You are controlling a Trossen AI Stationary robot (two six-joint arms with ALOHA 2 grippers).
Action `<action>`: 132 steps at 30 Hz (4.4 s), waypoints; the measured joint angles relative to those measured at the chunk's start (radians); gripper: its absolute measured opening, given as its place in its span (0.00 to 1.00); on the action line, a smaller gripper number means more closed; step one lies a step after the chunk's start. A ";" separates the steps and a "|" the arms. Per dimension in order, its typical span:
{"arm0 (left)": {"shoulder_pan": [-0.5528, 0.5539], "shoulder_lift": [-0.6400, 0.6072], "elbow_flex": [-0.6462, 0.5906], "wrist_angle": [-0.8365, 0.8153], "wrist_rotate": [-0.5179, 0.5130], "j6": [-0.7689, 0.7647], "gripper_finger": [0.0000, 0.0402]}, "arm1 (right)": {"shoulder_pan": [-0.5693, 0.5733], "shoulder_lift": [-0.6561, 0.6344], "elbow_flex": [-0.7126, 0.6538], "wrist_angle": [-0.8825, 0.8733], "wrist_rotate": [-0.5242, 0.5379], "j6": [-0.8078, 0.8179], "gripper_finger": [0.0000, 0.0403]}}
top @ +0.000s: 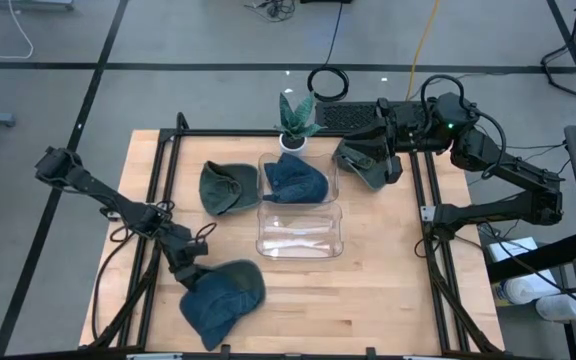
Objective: Pick & Place hat
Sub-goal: Put the blue cap into the top transparent bin
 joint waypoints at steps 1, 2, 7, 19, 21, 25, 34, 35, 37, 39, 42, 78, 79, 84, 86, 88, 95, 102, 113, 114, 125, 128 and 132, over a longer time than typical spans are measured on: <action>-0.001 -0.001 0.000 0.019 0.005 -0.015 0.03 | 0.000 0.000 0.000 0.000 0.000 0.000 0.15; -0.001 -0.001 0.000 0.037 0.007 -0.029 0.03 | 0.000 0.000 0.000 0.000 0.000 0.000 0.15; -0.001 0.000 0.000 0.094 0.010 -0.111 0.03 | 0.000 0.000 0.000 0.000 0.000 0.001 0.15; 0.000 0.000 0.095 0.164 -0.030 -0.047 0.03 | 0.000 0.000 0.000 0.000 0.000 0.023 0.15; 0.000 0.000 0.113 0.164 -0.038 -0.018 0.03 | 0.000 0.000 0.000 0.000 0.000 0.023 0.15; 0.007 0.000 0.145 0.167 -0.067 0.022 0.03 | 0.000 0.000 0.000 0.000 0.000 0.040 0.15; 0.071 0.000 0.230 0.169 -0.130 0.163 0.03 | 0.000 0.000 0.000 0.000 -0.006 0.082 0.15; 0.081 0.000 0.242 0.169 -0.143 0.187 0.03 | 0.000 0.000 0.000 0.001 -0.007 0.082 0.15; 0.105 0.000 0.270 0.169 -0.161 0.238 0.03 | 0.000 0.000 0.000 0.008 -0.007 0.082 0.15; 0.131 0.000 0.302 0.170 -0.172 0.287 0.03 | 0.000 0.000 0.000 0.019 -0.022 0.083 0.15; 0.172 0.000 0.353 0.168 -0.181 0.362 0.03 | 0.000 -0.001 0.000 0.034 -0.058 0.086 0.15; 0.626 0.000 0.669 0.398 -0.562 1.168 0.03 | 0.060 0.000 0.000 0.097 0.123 0.217 0.41; 0.631 0.000 0.669 0.419 -0.576 1.187 0.03 | 0.060 0.004 0.000 0.098 0.149 0.228 0.44; 0.651 0.023 0.669 0.550 -0.591 1.279 0.03 | 0.060 0.034 0.000 0.143 0.183 0.243 0.65; 0.656 0.046 0.669 0.627 -0.590 1.304 0.03 | 0.060 0.054 0.000 0.190 0.182 0.261 0.74; 0.658 0.075 0.669 0.707 -0.592 1.335 0.03 | 0.060 0.082 0.000 0.250 0.179 0.265 0.82; 0.657 0.206 0.669 1.023 -0.592 1.403 0.03 | 0.076 0.188 0.000 0.472 0.177 0.262 0.92; 0.657 0.314 0.687 1.183 -0.588 1.378 0.03 | 0.093 0.268 0.000 0.613 0.176 0.259 0.92; 0.652 0.483 1.005 0.975 -0.412 1.373 0.03 | 0.092 0.279 0.000 0.713 0.167 0.263 0.92; 0.652 0.501 1.033 0.957 -0.396 1.373 0.03 | 0.092 0.279 0.000 0.737 0.150 0.268 0.92; 0.653 0.657 1.180 0.915 -0.342 1.332 0.03 | 0.100 0.276 0.029 0.795 0.071 0.307 0.91; 0.653 0.680 1.180 0.917 -0.343 1.310 0.03 | 0.115 0.270 0.030 0.800 0.071 0.273 0.91; 0.653 0.692 1.180 0.913 -0.354 1.290 0.03 | 0.134 0.262 0.031 0.798 0.070 0.231 0.91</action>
